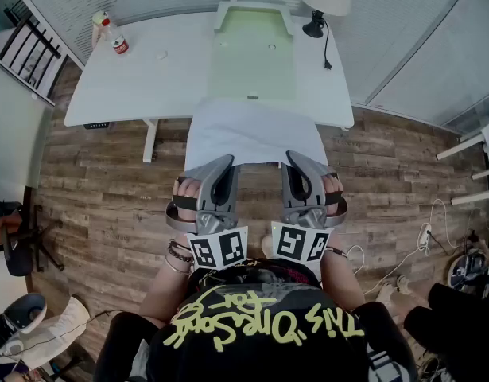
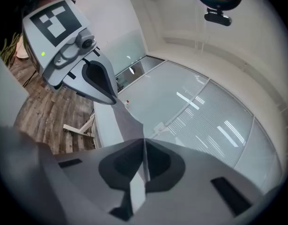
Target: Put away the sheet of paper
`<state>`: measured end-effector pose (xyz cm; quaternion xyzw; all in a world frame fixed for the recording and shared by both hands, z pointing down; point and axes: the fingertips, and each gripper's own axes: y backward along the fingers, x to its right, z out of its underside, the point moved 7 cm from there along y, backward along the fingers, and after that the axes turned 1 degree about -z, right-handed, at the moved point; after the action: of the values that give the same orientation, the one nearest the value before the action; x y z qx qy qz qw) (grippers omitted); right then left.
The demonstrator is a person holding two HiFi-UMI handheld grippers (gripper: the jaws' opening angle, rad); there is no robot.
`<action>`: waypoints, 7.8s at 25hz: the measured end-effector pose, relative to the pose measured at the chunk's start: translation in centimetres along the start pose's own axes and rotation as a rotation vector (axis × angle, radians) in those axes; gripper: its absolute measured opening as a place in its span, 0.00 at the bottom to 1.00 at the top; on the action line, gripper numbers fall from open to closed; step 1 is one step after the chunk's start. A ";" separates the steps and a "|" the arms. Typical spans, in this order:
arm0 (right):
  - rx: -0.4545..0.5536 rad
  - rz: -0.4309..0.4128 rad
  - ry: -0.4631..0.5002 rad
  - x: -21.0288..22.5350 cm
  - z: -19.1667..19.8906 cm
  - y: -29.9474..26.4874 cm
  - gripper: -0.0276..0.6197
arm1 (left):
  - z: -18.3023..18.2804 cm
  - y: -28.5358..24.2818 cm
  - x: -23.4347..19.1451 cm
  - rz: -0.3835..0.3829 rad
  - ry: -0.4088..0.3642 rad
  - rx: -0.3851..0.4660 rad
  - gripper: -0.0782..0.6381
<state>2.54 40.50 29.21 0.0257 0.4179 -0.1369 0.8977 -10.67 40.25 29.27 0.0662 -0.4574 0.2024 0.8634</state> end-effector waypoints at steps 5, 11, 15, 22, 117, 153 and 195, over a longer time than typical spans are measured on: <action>-0.001 -0.004 0.005 -0.1 0.1 -0.2 0.05 | 0.1 -0.3 -0.2 -0.002 -0.002 0.004 0.12; 0.001 0.025 0.015 -0.3 -0.4 -0.5 0.05 | 0.5 -0.2 -0.6 0.006 0.002 0.020 0.12; -0.008 0.040 0.020 -0.5 -0.7 -0.8 0.05 | 1.0 -0.4 -0.9 0.012 0.003 0.035 0.12; -0.037 0.064 0.024 -1.4 -2.0 -1.7 0.05 | 2.5 -0.4 -1.9 0.035 0.006 0.064 0.12; 0.119 -0.106 0.005 7.5 9.4 -20.9 0.05 | 2.7 -22.4 -2.8 -0.027 0.068 -0.113 0.12; 0.014 -0.169 -0.001 5.8 11.3 -29.4 0.06 | 8.9 -29.7 -3.7 0.110 0.064 -0.113 0.12; -0.097 -0.219 0.000 4.9 13.4 -35.8 0.06 | 13.0 -36.0 -3.8 0.239 0.102 -0.135 0.12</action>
<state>5.95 2.88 36.61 -0.0633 0.4245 -0.2138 0.8775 -7.79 2.51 36.15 -0.0573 -0.4301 0.2758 0.8577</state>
